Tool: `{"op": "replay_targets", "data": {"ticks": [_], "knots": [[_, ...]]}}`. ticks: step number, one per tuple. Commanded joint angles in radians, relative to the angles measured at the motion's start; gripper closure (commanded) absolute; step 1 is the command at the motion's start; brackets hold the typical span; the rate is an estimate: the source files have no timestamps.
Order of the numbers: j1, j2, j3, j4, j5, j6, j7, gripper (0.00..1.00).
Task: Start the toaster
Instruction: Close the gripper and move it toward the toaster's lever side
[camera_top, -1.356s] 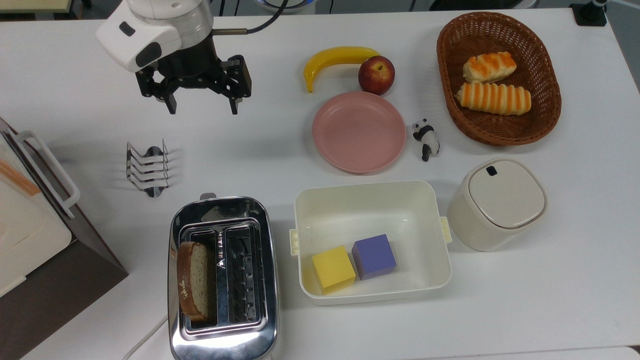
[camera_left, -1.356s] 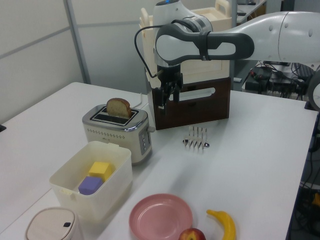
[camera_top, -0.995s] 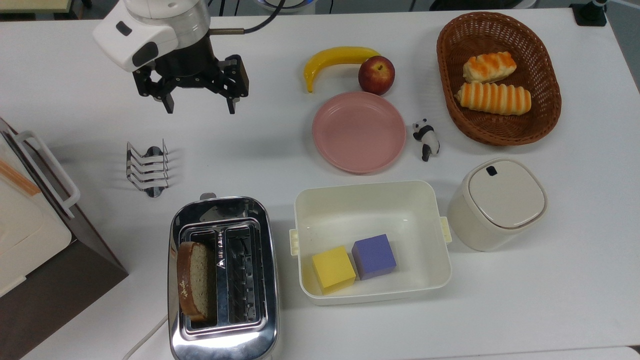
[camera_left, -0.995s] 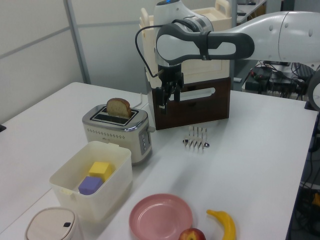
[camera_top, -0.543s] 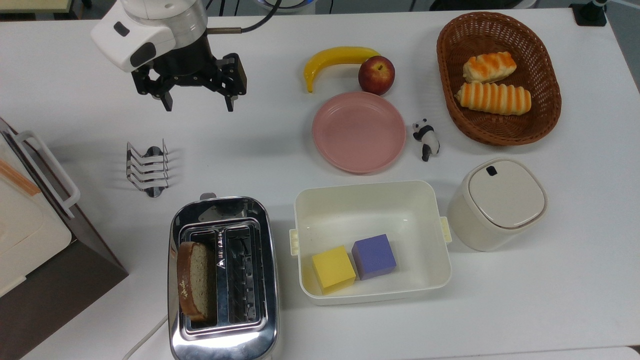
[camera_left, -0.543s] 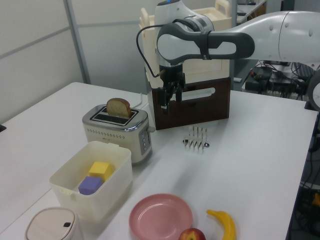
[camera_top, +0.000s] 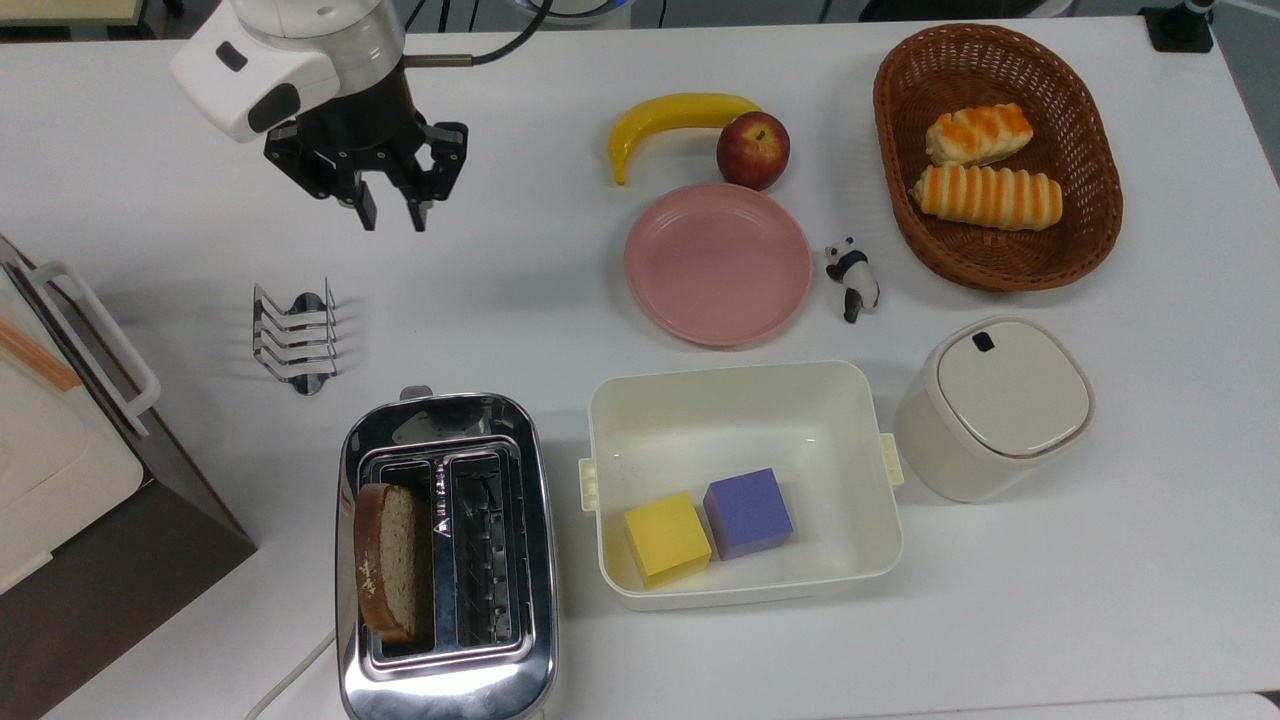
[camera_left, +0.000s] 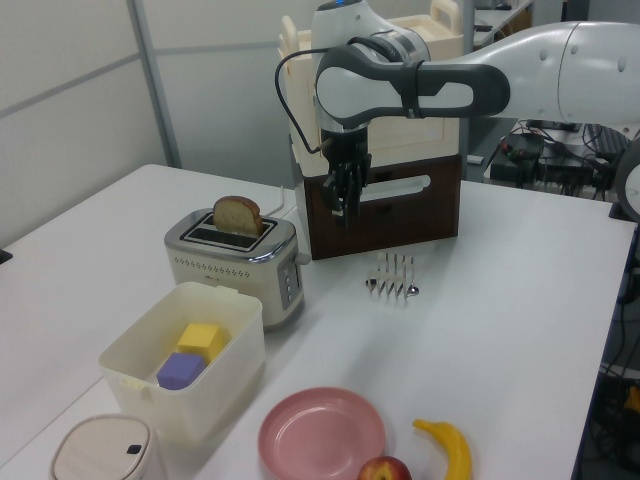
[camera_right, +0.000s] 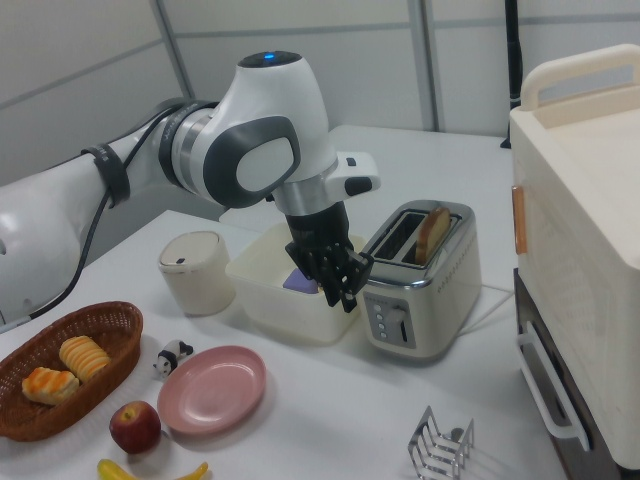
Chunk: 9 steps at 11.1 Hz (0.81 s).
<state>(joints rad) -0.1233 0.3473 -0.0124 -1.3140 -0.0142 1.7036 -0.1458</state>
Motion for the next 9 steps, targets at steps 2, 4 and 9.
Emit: {"op": "replay_targets", "data": {"ticks": [2,4,9], "knots": [[0.002,-0.03,-0.005,-0.036,-0.001,-0.018,-0.011,1.0],[-0.004,-0.021,-0.005,-0.034,-0.003,-0.007,-0.009,1.0],[-0.016,0.044,-0.005,-0.036,0.008,0.177,0.029,1.0]]}}
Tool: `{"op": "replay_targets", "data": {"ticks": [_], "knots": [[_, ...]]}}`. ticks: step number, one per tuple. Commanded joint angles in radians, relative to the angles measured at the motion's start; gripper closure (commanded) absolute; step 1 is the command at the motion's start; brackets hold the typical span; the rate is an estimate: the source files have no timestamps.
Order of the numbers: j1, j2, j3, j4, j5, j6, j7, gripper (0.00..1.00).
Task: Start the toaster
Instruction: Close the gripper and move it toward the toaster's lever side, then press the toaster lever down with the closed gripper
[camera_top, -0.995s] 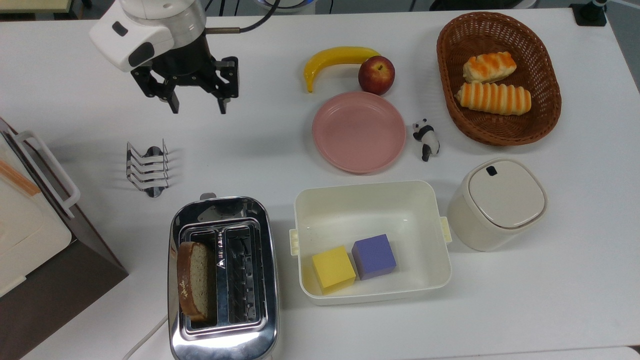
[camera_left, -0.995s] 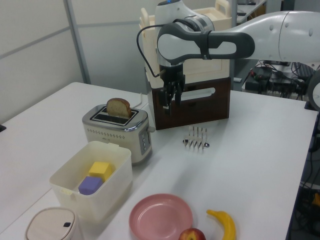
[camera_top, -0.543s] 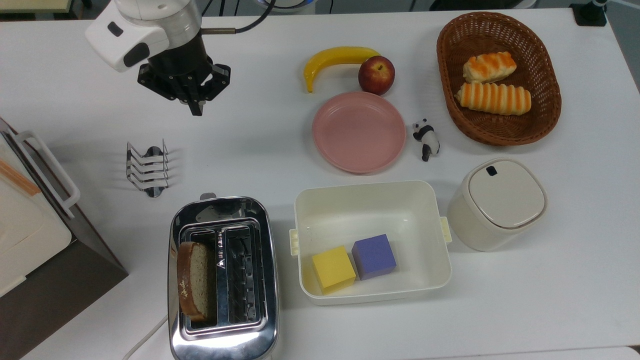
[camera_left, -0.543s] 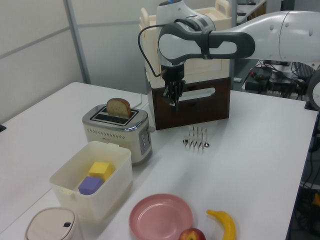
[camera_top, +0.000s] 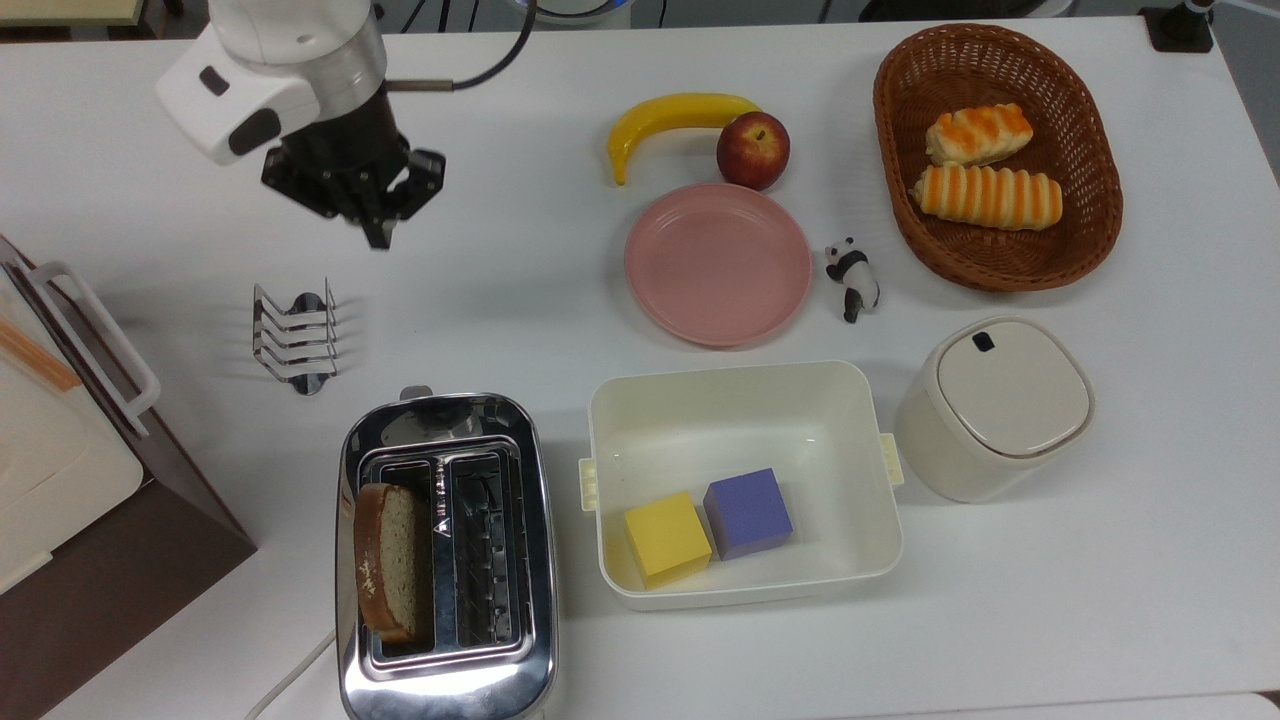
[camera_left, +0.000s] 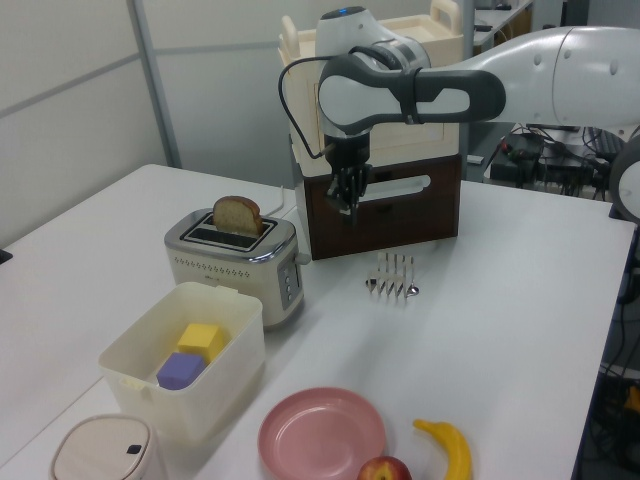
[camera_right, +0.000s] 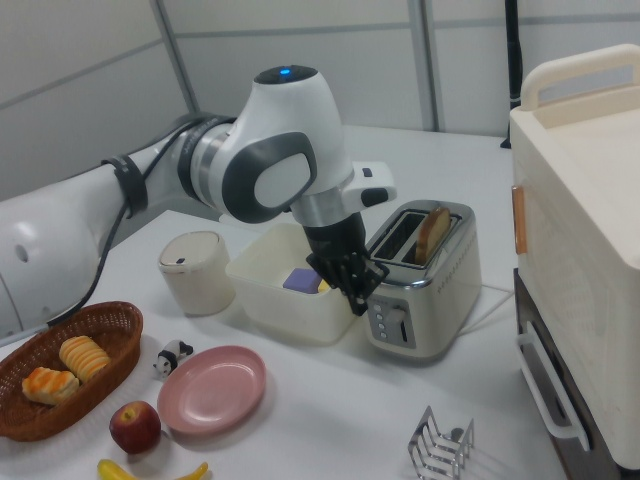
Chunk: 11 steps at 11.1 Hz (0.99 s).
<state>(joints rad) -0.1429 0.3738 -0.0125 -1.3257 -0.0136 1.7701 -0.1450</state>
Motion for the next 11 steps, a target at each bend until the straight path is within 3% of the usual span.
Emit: {"op": "replay_targets", "data": {"ticks": [1,7,11], "knots": [[0.003,0.04,-0.004,-0.024,0.02,0.139,0.036,1.0],[0.006,0.129,0.003,-0.026,0.067,0.33,0.036,1.0],[0.012,0.186,0.009,-0.027,0.06,0.336,0.022,1.0]]}}
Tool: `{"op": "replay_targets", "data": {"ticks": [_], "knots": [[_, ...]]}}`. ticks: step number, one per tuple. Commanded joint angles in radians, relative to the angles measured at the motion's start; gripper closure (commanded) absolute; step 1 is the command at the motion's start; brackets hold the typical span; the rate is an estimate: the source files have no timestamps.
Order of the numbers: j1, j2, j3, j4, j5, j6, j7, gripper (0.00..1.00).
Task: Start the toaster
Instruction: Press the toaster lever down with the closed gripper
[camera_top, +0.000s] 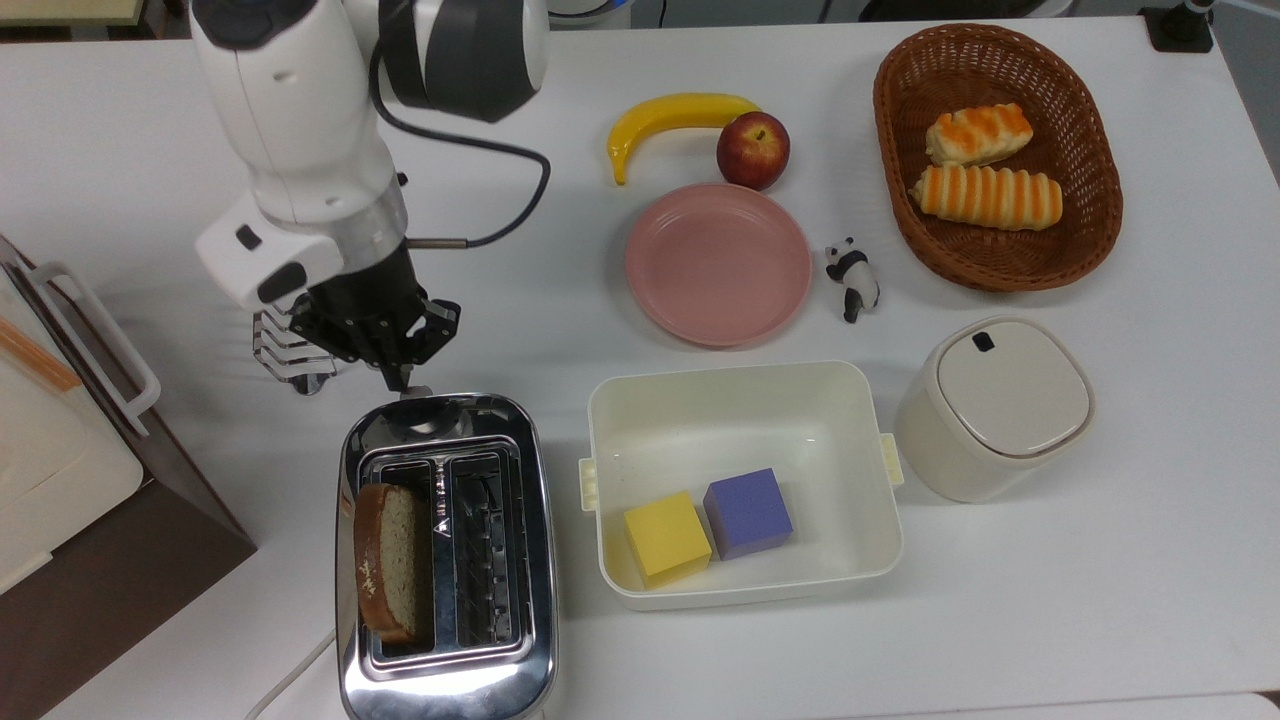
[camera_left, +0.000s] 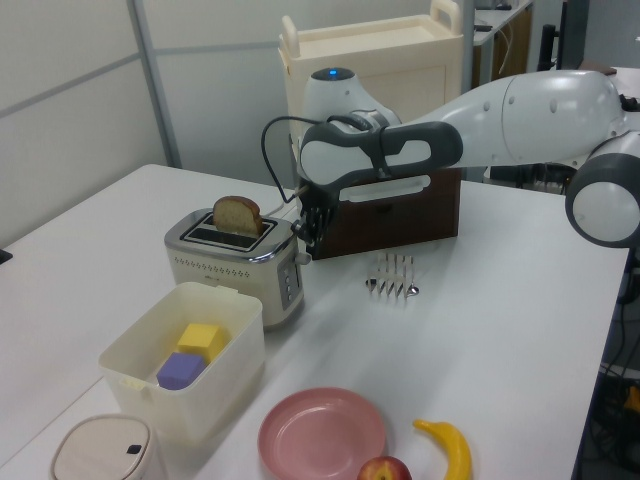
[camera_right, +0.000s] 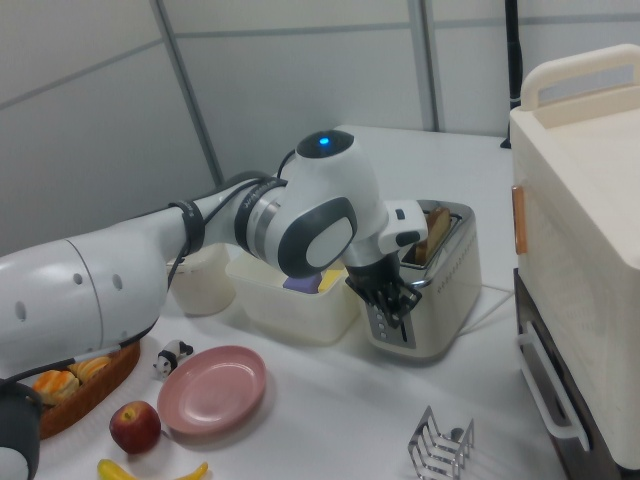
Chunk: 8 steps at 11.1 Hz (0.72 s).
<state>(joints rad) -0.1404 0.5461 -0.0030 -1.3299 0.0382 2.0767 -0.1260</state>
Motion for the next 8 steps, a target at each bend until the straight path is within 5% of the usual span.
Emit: {"op": "replay_targets", "data": {"ticks": [1,8], "knots": [[0.01,0.021,0.0,-0.035,0.006,0.029,0.002,1.0],[0.007,0.101,0.0,-0.072,-0.006,0.154,0.006,1.0]]}}
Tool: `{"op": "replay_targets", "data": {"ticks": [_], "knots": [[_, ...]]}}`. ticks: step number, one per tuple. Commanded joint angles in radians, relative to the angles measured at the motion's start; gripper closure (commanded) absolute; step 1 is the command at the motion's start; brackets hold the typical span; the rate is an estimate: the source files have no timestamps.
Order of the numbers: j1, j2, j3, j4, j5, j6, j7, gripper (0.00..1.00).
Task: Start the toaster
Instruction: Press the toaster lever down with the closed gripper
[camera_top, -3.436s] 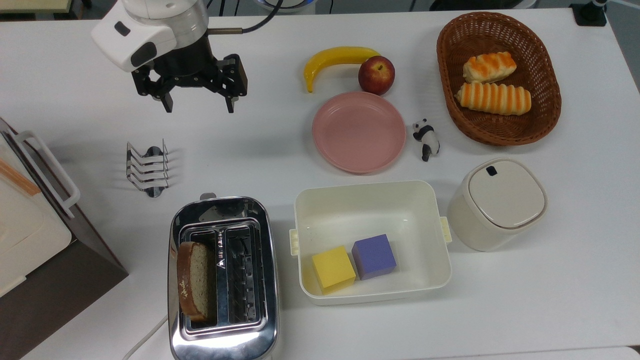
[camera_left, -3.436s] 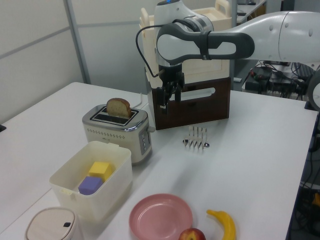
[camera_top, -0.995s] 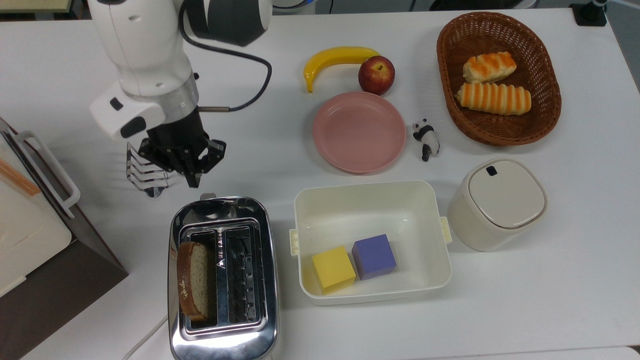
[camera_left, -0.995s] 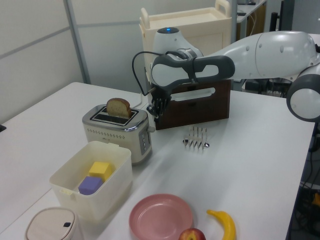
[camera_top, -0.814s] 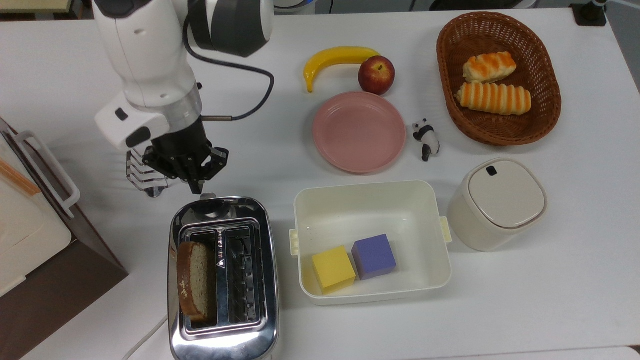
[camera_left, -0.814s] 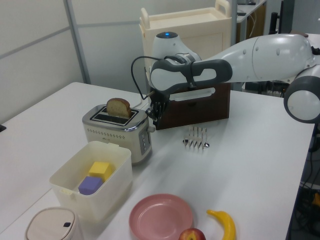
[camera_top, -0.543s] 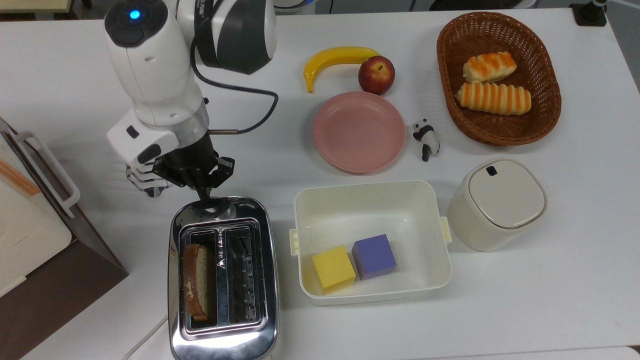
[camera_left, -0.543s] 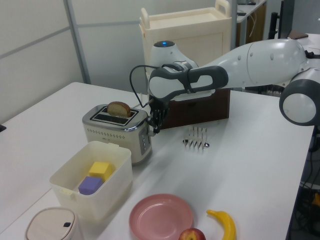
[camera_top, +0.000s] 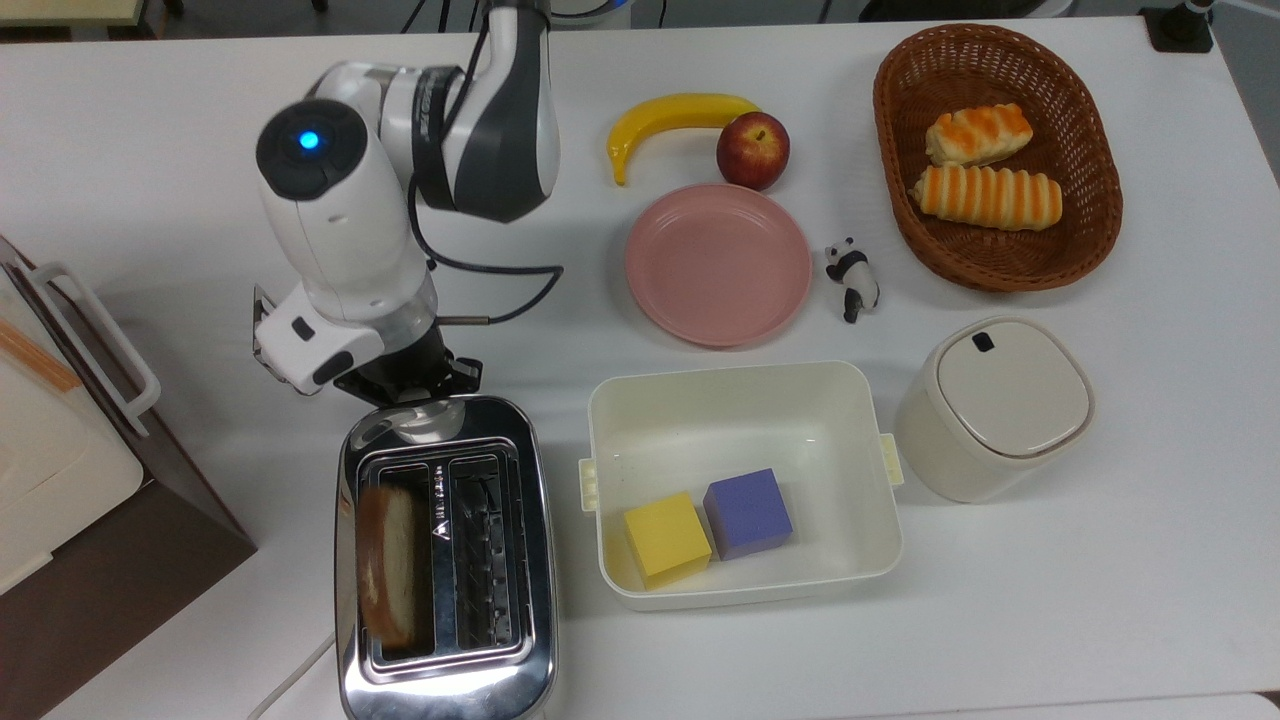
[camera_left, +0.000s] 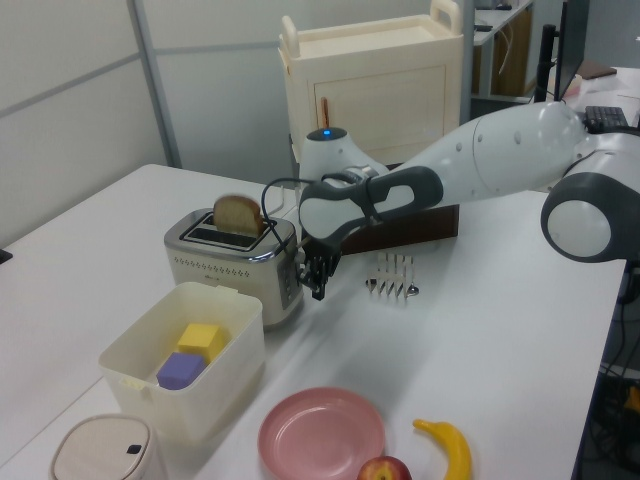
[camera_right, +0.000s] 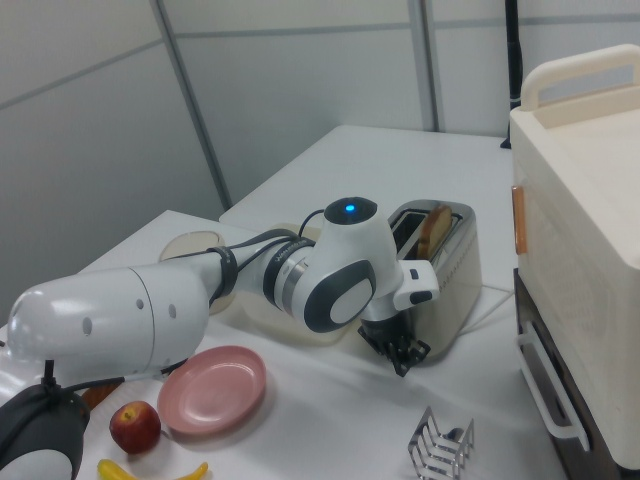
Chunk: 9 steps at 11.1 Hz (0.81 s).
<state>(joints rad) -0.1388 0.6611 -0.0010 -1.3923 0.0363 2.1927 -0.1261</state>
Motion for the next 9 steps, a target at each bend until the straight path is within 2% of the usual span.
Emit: {"op": "replay_targets", "data": {"ticks": [1,4,9], "knots": [[0.004,-0.021,-0.004,-0.004,-0.007,0.036,0.008,1.0],[-0.002,-0.096,-0.014,-0.004,-0.018,0.022,-0.018,1.0],[-0.016,-0.247,-0.016,0.018,-0.018,-0.221,-0.027,1.0]]}}
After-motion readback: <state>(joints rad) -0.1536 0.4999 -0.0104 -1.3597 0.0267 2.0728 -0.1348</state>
